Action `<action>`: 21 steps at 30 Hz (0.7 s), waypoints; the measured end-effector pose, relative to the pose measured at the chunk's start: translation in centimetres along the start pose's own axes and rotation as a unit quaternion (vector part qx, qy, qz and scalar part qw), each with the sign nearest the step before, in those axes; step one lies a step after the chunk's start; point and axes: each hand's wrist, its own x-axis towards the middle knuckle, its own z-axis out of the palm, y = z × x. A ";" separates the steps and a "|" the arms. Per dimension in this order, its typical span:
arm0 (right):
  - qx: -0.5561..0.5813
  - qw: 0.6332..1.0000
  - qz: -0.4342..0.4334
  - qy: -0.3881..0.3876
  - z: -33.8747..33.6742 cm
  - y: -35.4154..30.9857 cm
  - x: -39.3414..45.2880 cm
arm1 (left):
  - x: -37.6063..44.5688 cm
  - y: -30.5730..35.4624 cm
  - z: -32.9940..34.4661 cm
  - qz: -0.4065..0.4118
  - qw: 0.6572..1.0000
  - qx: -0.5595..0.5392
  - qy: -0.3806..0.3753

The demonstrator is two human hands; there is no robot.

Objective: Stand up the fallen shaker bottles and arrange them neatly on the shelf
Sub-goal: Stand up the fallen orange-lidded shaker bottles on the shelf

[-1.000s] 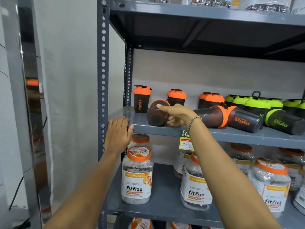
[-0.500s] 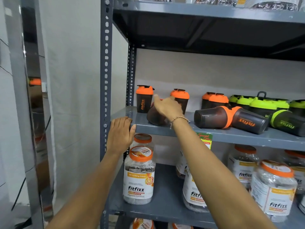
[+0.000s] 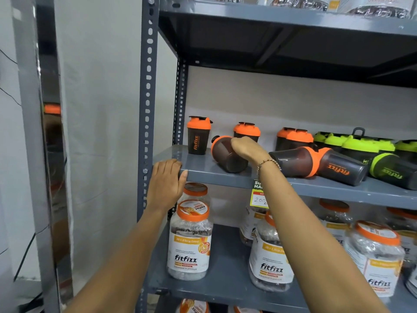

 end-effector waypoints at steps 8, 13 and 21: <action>-0.291 0.951 -0.051 0.088 2.5 -0.6 0.6 | 0.0 0.1 -0.3 -0.003 1.000 -0.003 -0.007; -0.308 0.949 -0.033 0.058 2.2 -1.1 0.9 | 0.0 0.4 -0.7 0.000 1.000 -0.007 -0.002; -0.247 0.967 -0.025 0.048 1.4 0.8 0.8 | 0.2 0.2 -0.9 0.010 1.000 -0.005 -0.018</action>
